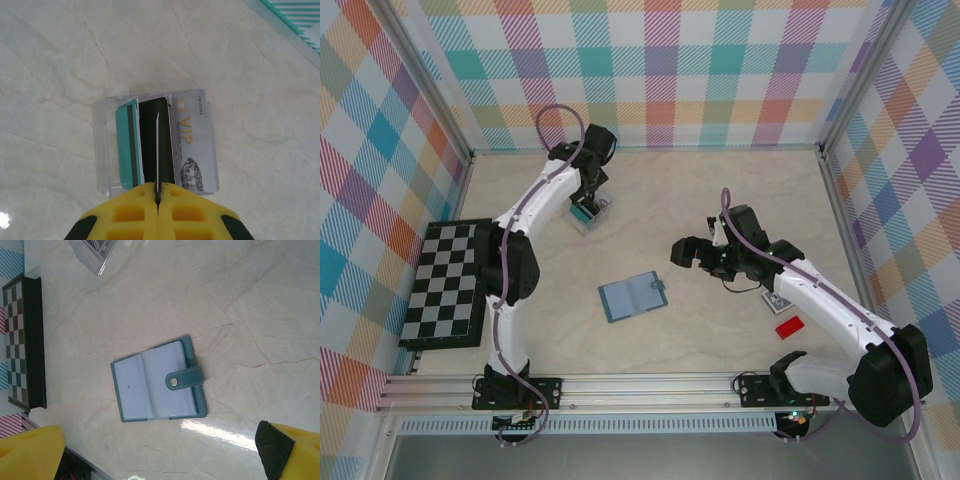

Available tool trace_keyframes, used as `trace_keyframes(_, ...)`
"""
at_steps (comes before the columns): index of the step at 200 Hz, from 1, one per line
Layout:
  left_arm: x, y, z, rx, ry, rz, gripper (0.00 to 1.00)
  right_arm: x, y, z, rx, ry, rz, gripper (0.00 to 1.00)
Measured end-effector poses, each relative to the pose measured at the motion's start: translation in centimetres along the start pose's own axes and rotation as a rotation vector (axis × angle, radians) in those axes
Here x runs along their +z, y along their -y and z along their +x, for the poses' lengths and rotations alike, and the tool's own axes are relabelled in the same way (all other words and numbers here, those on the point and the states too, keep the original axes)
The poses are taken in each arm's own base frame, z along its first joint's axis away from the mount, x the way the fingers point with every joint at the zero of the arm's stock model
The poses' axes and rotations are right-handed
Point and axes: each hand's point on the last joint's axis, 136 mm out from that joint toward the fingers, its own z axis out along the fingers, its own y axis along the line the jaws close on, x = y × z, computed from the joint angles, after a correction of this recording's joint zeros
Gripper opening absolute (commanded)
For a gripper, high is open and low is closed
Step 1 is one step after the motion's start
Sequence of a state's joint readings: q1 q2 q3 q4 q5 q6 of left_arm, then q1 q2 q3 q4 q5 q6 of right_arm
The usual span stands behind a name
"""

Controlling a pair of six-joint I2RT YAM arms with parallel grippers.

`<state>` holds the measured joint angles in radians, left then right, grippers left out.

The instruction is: Take the credit cards out of the card holder

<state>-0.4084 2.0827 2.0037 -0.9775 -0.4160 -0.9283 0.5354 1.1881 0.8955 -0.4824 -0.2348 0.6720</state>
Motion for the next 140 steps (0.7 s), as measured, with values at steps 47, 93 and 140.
trace_keyframes(47,1.8,0.2,0.7,-0.032,-0.003,-0.029,0.00,-0.1,0.1,0.1,0.001,-0.003,0.002,1.00)
trace_keyframes(93,4.0,0.0,1.8,-0.035,-0.020,-0.063,0.00,-0.1,0.1,0.2,0.006,-0.004,0.002,1.00)
trace_keyframes(140,5.1,0.1,1.8,-0.059,-0.035,-0.061,0.00,0.3,0.8,1.0,0.032,-0.026,0.011,1.00)
